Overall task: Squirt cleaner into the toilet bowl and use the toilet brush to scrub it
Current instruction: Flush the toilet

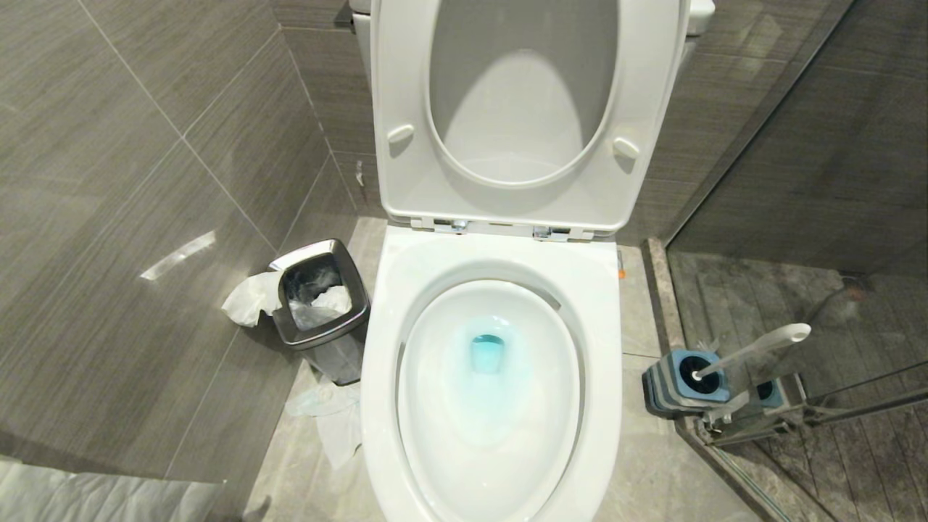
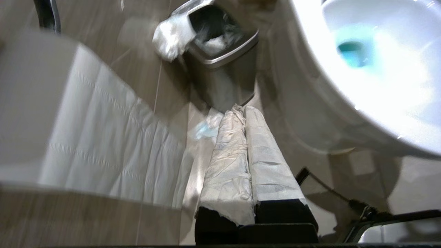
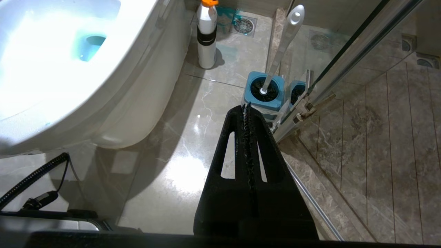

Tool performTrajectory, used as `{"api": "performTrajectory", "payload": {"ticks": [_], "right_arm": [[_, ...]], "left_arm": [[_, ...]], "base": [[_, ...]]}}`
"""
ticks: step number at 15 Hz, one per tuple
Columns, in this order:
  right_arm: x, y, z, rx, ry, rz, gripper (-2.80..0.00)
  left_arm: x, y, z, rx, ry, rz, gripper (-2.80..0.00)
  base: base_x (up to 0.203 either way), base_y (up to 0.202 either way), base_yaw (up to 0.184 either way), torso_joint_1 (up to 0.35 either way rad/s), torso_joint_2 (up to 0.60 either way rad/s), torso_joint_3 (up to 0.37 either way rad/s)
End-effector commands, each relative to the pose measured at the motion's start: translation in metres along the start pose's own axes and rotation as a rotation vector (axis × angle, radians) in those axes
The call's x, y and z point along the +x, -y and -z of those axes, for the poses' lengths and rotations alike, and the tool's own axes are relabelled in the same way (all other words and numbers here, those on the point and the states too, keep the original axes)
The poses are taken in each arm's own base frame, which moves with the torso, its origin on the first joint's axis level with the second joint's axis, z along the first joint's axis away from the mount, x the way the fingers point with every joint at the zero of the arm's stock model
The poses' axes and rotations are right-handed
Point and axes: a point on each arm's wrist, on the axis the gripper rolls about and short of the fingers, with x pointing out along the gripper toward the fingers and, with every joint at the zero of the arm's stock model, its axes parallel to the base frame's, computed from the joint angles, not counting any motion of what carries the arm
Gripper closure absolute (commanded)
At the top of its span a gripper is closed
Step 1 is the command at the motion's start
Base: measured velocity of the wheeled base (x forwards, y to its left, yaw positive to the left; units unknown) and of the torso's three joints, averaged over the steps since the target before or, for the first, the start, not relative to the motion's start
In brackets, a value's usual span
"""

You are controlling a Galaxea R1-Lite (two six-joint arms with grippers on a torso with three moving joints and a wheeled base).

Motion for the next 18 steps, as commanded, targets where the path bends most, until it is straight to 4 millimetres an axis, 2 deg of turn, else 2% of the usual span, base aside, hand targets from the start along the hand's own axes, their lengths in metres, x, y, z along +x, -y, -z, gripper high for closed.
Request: {"api": "performTrajectory", "payload": {"ticks": [1,4,6,9,11,14,18], "right_arm": [[0.0,0.0,0.0,0.0,-0.001,-0.001,0.0],[0.0,0.0,0.0,0.0,-0.001,-0.001,0.0],[0.0,0.0,0.0,0.0,-0.001,-0.001,0.0],[0.0,0.0,0.0,0.0,-0.001,-0.001,0.0],[0.0,0.0,0.0,0.0,-0.001,-0.001,0.0],[0.0,0.0,0.0,0.0,-0.001,-0.001,0.0],[0.0,0.0,0.0,0.0,-0.001,0.0,0.0]], "left_arm": [[-0.002,-0.002,-0.025,0.003,0.035,0.042,0.0],[0.003,-0.007,-0.07,0.006,0.057,0.069,0.0],[0.013,-0.014,-0.113,0.005,0.079,0.094,0.0],[0.038,-0.023,-0.184,0.005,0.135,0.139,0.0],[0.056,-0.027,-0.222,0.007,0.169,0.153,0.0],[0.085,-0.028,-0.25,0.005,0.168,0.179,0.0],[0.13,-0.023,-0.262,0.001,0.127,0.225,0.0]], "base": [[0.0,0.0,0.0,0.0,0.0,0.0],[0.0,0.0,0.0,0.0,0.0,0.0],[0.0,0.0,0.0,0.0,0.0,0.0],[0.0,0.0,0.0,0.0,0.0,0.0],[0.0,0.0,0.0,0.0,0.0,0.0],[0.0,0.0,0.0,0.0,0.0,0.0],[0.0,0.0,0.0,0.0,0.0,0.0]]}}
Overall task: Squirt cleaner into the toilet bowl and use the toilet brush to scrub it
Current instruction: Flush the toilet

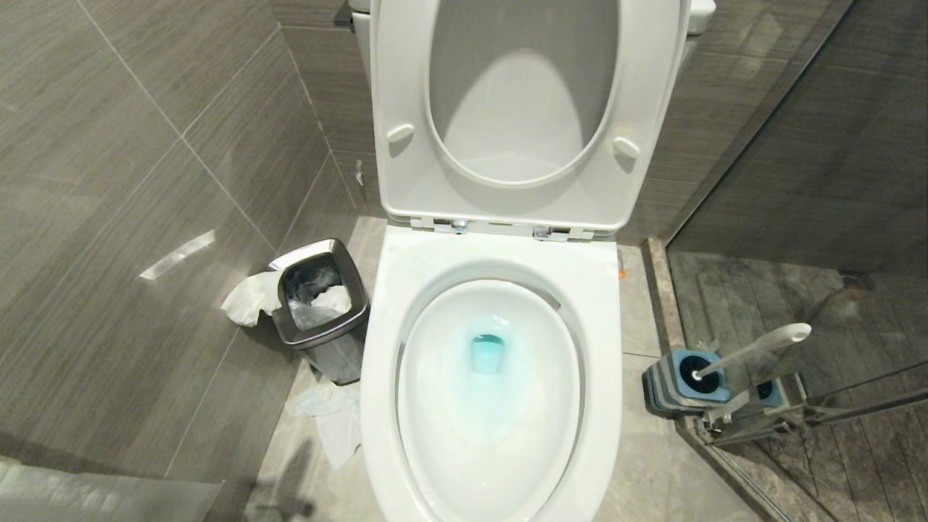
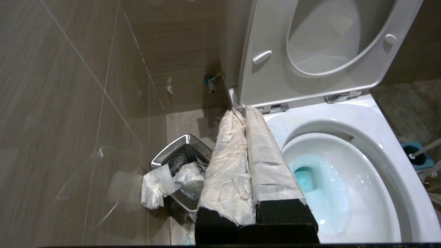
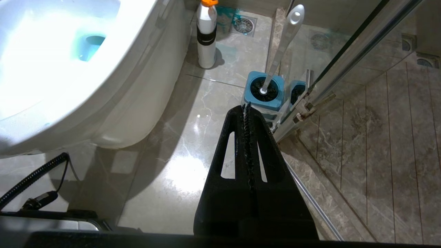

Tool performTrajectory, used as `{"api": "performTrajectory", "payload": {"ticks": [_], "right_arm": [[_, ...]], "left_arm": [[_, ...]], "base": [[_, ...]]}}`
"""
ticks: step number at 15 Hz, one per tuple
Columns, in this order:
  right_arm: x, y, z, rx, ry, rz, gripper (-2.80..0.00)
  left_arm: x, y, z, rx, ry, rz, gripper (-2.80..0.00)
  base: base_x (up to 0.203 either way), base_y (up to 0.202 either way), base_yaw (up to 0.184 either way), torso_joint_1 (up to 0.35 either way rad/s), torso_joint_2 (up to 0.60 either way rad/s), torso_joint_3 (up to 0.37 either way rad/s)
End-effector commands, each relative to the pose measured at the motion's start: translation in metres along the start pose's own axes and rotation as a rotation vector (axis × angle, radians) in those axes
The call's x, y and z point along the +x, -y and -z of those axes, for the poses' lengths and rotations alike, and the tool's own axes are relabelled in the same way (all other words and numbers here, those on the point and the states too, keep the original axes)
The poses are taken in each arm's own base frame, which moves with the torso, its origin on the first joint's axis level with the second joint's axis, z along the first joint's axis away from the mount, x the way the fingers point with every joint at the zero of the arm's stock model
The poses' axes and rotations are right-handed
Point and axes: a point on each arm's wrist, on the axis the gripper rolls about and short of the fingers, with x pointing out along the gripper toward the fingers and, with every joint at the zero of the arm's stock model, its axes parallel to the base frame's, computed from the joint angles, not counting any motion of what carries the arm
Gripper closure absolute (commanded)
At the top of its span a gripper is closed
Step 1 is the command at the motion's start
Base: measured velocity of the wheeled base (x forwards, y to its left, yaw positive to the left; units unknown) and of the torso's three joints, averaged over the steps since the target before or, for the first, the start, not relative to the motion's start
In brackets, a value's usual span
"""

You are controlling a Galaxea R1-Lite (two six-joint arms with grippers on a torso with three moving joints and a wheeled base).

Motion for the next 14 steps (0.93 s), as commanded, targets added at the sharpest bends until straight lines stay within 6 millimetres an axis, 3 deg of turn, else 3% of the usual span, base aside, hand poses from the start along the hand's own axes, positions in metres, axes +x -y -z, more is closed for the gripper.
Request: {"api": "performTrajectory", "payload": {"ticks": [1,12,14], "right_arm": [[0.0,0.0,0.0,0.0,-0.001,-0.002,0.0],[0.0,0.0,0.0,0.0,-0.001,-0.002,0.0],[0.0,0.0,0.0,0.0,-0.001,-0.002,0.0]], "left_arm": [[0.047,-0.005,0.004,-0.01,-0.059,0.018,0.0],[0.199,-0.033,-0.015,0.045,0.066,-0.057,0.0],[0.216,-0.039,-0.017,0.045,0.1,-0.091,0.0]], "base": [[0.0,0.0,0.0,0.0,0.0,0.0],[0.0,0.0,0.0,0.0,0.0,0.0],[0.0,0.0,0.0,0.0,0.0,0.0]]}}
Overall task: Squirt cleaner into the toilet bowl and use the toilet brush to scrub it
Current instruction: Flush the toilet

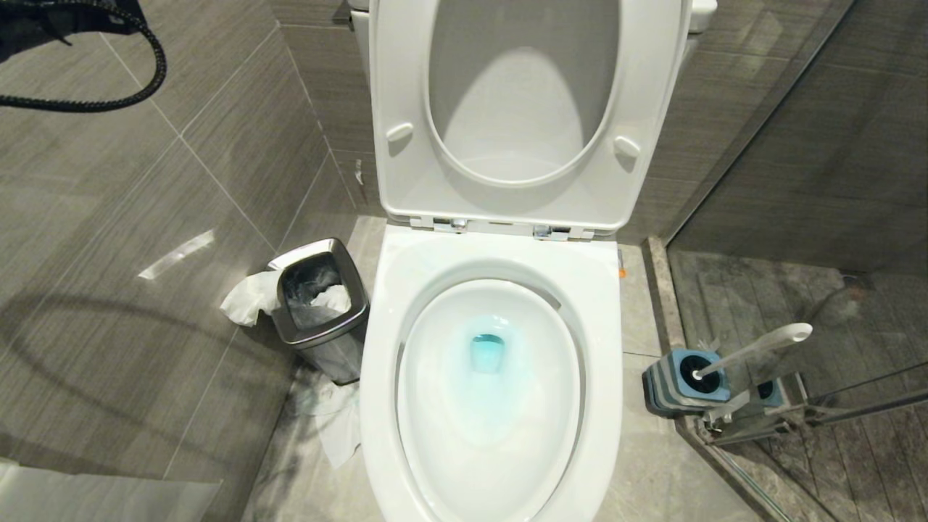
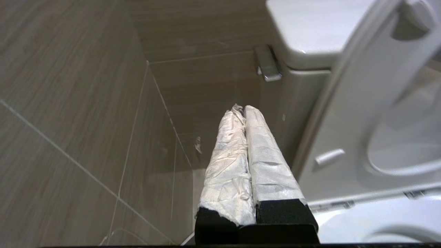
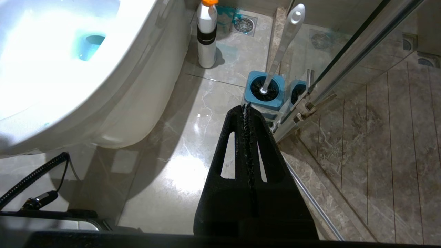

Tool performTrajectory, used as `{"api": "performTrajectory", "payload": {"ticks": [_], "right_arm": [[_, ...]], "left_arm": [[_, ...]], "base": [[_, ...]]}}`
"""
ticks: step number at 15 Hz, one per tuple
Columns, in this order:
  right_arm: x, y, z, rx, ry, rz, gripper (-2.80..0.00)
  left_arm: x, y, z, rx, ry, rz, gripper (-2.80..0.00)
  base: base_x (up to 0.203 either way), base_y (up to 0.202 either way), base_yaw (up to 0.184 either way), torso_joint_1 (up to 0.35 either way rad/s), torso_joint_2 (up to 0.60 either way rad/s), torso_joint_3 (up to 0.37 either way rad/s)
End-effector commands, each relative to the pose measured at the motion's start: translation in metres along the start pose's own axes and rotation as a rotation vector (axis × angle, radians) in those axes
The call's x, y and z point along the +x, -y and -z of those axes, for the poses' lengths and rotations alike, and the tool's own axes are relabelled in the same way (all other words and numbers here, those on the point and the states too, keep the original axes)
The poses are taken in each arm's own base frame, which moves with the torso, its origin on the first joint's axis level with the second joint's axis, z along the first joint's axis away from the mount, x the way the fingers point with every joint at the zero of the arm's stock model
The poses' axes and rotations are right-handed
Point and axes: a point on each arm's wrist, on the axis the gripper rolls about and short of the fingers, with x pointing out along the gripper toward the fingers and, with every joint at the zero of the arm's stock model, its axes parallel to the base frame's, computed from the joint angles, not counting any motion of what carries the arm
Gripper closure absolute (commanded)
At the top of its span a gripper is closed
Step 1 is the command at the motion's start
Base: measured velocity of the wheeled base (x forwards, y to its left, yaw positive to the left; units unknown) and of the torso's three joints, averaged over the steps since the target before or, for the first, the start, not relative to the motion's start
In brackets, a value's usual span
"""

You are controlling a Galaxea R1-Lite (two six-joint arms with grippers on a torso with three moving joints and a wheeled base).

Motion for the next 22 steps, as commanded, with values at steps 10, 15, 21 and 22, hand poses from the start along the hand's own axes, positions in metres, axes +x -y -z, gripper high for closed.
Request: {"api": "performTrajectory", "payload": {"ticks": [10,15,21,22], "right_arm": [[0.0,0.0,0.0,0.0,-0.001,-0.001,0.0],[0.0,0.0,0.0,0.0,-0.001,0.0,0.0],[0.0,0.0,0.0,0.0,-0.001,0.001,0.0],[0.0,0.0,0.0,0.0,-0.001,0.0,0.0]], "left_arm": [[0.081,-0.024,0.024,-0.01,0.052,-0.07,0.0],[0.079,-0.018,0.019,-0.023,0.067,-0.046,0.0],[0.079,-0.018,0.024,-0.045,0.055,-0.037,0.0],[0.08,-0.02,0.025,-0.043,0.056,-0.032,0.0]], "base": [[0.0,0.0,0.0,0.0,0.0,0.0],[0.0,0.0,0.0,0.0,0.0,0.0],[0.0,0.0,0.0,0.0,0.0,0.0],[0.0,0.0,0.0,0.0,0.0,0.0]]}}
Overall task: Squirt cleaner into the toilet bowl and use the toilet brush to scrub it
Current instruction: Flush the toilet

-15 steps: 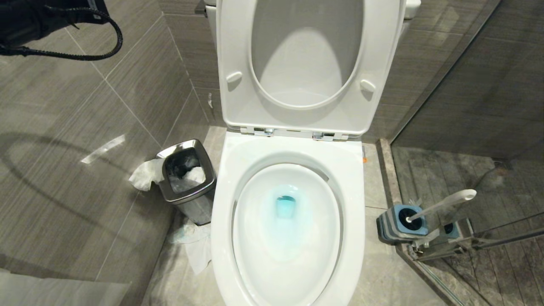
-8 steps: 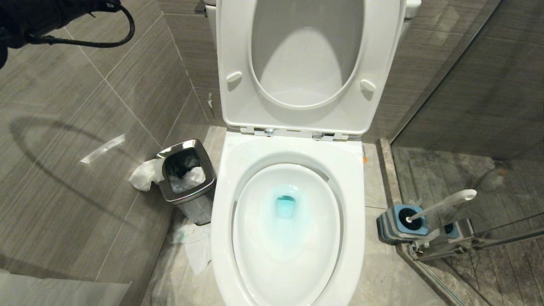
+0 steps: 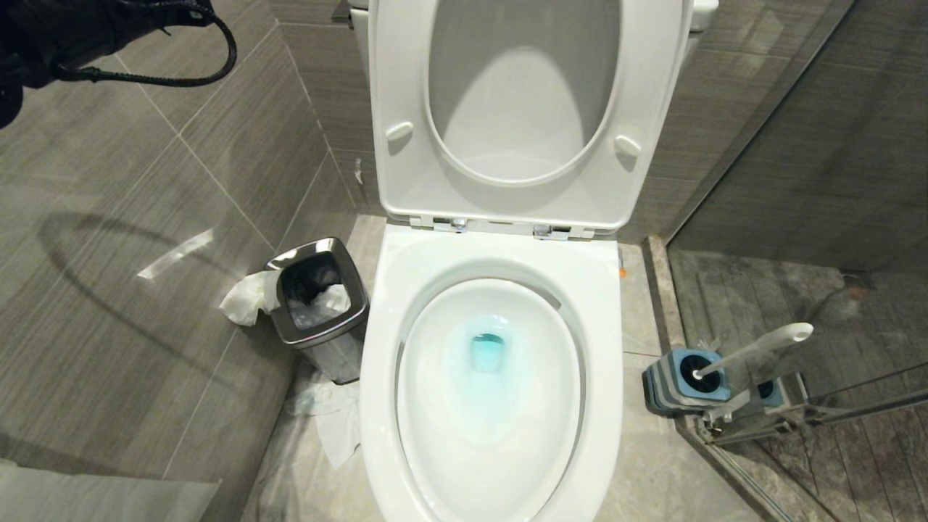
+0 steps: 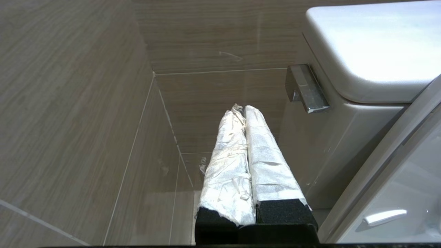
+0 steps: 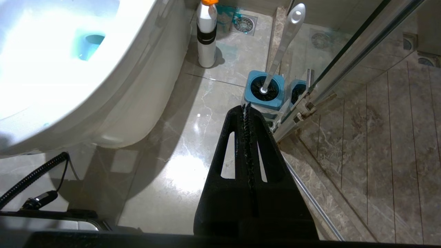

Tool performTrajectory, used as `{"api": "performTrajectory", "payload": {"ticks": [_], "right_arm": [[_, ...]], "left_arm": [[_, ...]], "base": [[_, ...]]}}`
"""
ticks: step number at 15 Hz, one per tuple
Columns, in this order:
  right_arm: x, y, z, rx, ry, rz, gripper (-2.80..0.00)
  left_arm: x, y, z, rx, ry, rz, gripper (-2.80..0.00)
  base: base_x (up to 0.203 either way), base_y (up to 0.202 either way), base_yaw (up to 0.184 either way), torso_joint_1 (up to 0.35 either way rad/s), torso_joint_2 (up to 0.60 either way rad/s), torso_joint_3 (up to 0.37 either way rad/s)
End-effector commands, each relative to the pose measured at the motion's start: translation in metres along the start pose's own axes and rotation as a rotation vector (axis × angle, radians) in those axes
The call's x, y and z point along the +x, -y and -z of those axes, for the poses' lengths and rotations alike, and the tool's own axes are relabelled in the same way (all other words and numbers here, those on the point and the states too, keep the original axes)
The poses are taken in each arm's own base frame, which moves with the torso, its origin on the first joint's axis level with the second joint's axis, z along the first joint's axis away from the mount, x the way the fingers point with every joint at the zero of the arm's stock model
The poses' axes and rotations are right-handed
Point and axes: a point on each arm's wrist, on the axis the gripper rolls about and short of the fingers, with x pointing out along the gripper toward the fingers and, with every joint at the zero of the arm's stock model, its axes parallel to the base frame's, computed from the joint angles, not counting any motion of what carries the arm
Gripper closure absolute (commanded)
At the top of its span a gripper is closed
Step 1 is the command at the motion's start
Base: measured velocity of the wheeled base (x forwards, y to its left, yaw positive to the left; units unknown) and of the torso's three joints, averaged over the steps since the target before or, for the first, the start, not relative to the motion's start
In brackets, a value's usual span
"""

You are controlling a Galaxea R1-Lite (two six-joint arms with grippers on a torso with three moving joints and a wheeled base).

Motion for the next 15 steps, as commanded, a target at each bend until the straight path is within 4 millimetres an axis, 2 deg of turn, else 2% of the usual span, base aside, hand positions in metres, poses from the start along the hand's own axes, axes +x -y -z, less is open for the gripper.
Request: {"api": "performTrajectory", "payload": {"ticks": [1,5,8,11,15], "right_arm": [[0.0,0.0,0.0,0.0,-0.001,-0.001,0.0],[0.0,0.0,0.0,0.0,-0.001,0.0,0.0],[0.0,0.0,0.0,0.0,-0.001,-0.001,0.0],[0.0,0.0,0.0,0.0,-0.001,-0.001,0.0],[0.0,0.0,0.0,0.0,-0.001,-0.001,0.0]], "left_arm": [[0.002,-0.002,0.003,-0.002,0.003,0.009,0.0],[0.02,0.001,0.017,-0.052,0.113,0.02,0.0],[0.03,0.008,0.031,-0.061,0.12,0.024,0.0],[0.03,0.018,0.031,-0.014,0.101,0.048,0.0],[0.027,0.025,0.036,0.026,-0.016,0.094,0.0]], "base": [[0.0,0.0,0.0,0.0,0.0,0.0],[0.0,0.0,0.0,0.0,0.0,0.0],[0.0,0.0,0.0,0.0,0.0,0.0],[0.0,0.0,0.0,0.0,0.0,0.0],[0.0,0.0,0.0,0.0,0.0,0.0]]}}
